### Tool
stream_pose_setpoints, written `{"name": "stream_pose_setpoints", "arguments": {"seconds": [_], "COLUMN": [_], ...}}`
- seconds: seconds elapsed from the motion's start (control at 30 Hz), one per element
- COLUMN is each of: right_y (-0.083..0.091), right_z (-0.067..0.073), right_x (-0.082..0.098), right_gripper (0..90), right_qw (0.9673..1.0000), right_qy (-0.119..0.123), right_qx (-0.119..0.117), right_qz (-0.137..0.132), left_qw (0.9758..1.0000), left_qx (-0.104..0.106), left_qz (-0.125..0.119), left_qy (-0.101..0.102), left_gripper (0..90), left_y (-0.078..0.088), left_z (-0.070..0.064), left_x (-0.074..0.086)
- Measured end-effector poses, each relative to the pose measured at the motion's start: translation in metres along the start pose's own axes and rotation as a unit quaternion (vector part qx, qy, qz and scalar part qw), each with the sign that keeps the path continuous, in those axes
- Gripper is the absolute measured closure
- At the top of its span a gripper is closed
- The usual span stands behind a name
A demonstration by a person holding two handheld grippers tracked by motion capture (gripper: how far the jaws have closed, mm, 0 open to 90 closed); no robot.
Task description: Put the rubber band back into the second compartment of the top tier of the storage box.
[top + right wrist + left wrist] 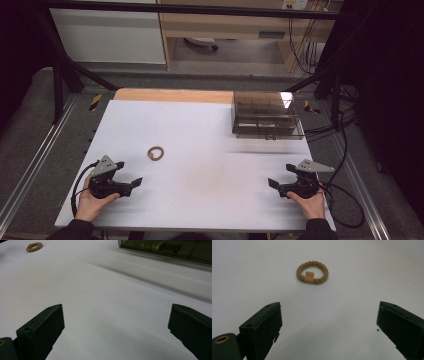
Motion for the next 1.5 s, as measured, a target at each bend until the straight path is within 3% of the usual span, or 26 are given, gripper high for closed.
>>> {"name": "stream_pose_setpoints", "arguments": {"seconds": [0.9, 1.5], "right_y": [-0.001, -0.002], "right_z": [0.003, 0.005], "right_x": [0.002, 0.002], "right_gripper": [0.7, 0.7], "right_qw": [0.9999, 0.9999], "right_qy": [-0.005, -0.002], "right_qx": [-0.006, -0.006], "right_qz": [0.011, 0.014], "left_qw": [0.9997, 0.9994], "left_qx": [0.006, -0.001], "left_qz": [0.022, 0.035], "left_qy": [0.004, -0.003], "left_gripper": [5.9, 5.9], "left_y": [-0.008, -0.017], "left_z": [-0.008, -0.011], "left_x": [-0.009, -0.030]}}
Point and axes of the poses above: each handheld gripper's, and its own axes: y roughly backward along the jaws, x roughly out of its underside, z roughly to its left, the point moved 9 cm from there along -y, roughly forward along the jaws, and after that the axes turned 8 degrees about -z, right-handed, at the moved point
